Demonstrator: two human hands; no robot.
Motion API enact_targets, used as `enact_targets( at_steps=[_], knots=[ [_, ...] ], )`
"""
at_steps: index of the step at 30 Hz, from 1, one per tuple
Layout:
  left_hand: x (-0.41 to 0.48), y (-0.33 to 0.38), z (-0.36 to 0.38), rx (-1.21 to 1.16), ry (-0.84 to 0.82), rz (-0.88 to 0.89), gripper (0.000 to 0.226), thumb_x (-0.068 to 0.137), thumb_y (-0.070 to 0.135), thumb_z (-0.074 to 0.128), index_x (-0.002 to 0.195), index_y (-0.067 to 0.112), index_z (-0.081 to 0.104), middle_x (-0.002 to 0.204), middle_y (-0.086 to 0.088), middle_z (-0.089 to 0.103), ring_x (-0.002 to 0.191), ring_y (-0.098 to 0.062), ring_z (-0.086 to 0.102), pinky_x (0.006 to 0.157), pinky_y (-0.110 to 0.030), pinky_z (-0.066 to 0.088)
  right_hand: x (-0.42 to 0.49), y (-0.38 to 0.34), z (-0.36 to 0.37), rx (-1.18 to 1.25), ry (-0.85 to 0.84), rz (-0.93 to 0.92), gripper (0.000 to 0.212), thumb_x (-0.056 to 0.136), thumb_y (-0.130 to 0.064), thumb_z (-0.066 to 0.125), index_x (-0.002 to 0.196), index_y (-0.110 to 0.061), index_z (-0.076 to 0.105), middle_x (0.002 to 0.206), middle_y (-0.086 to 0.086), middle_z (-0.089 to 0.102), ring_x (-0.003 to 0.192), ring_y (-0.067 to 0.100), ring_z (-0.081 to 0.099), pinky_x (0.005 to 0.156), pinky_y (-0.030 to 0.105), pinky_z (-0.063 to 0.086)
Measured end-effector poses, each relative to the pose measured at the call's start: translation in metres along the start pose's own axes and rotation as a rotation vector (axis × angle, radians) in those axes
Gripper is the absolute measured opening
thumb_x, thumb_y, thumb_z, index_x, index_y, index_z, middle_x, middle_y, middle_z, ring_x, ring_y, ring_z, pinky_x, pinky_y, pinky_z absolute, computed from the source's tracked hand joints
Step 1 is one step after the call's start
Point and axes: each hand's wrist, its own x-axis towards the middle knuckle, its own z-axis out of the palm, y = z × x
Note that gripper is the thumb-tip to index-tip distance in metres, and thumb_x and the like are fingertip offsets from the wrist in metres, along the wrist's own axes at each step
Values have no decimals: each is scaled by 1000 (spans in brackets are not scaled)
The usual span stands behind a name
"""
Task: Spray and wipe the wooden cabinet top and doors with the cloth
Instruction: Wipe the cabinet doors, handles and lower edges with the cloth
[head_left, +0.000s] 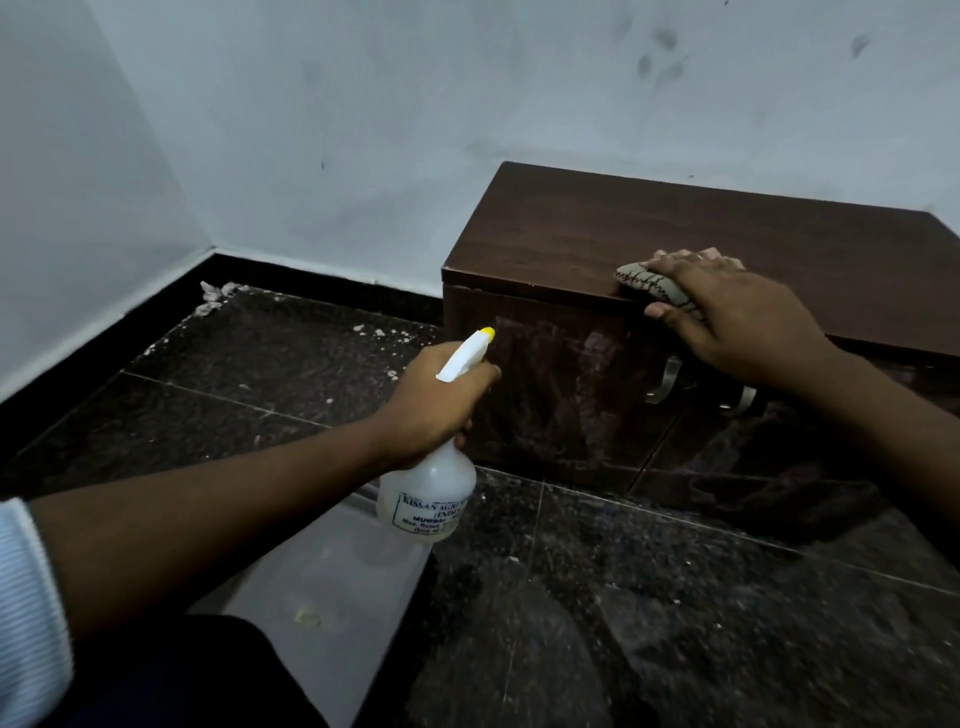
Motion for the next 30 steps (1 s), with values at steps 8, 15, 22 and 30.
enact_targets(
  at_steps=[8, 15, 22, 30],
  knots=[
    [-3, -5, 3, -1, -49, 6, 32, 103, 17, 65, 102, -15, 59, 76, -19, 56, 48, -20, 53, 42, -31, 45, 1, -6, 30, -238, 118, -122, 70, 105, -54, 29, 154, -5, 36, 157, 23, 41, 145, 42, 40, 119, 58, 31],
    [0, -4, 1, 27, -7, -3, 22, 102, 12, 66, 98, -9, 62, 61, -8, 55, 48, -18, 56, 45, -32, 47, 43, -72, 52, -389, 292, -322, 63, 110, -44, 37, 155, 0, 35, 158, 23, 40, 147, 41, 37, 123, 53, 25],
    [-6, 0, -9, -101, 102, -127, 24, 99, 13, 68, 111, -8, 65, 79, -18, 56, 45, -17, 52, 43, -29, 43, 43, -78, 76, -605, 357, -708, 49, 111, -14, 27, 157, 1, 29, 163, 18, 34, 152, 35, 30, 124, 47, 27],
    [-21, -30, -23, -48, 126, -64, 21, 97, 10, 67, 96, -10, 63, 55, -12, 50, 42, -21, 49, 41, -28, 40, 72, -112, 81, -591, 368, -723, 49, 112, -18, 23, 158, -1, 28, 163, 18, 34, 153, 34, 27, 125, 47, 23]
  ],
)
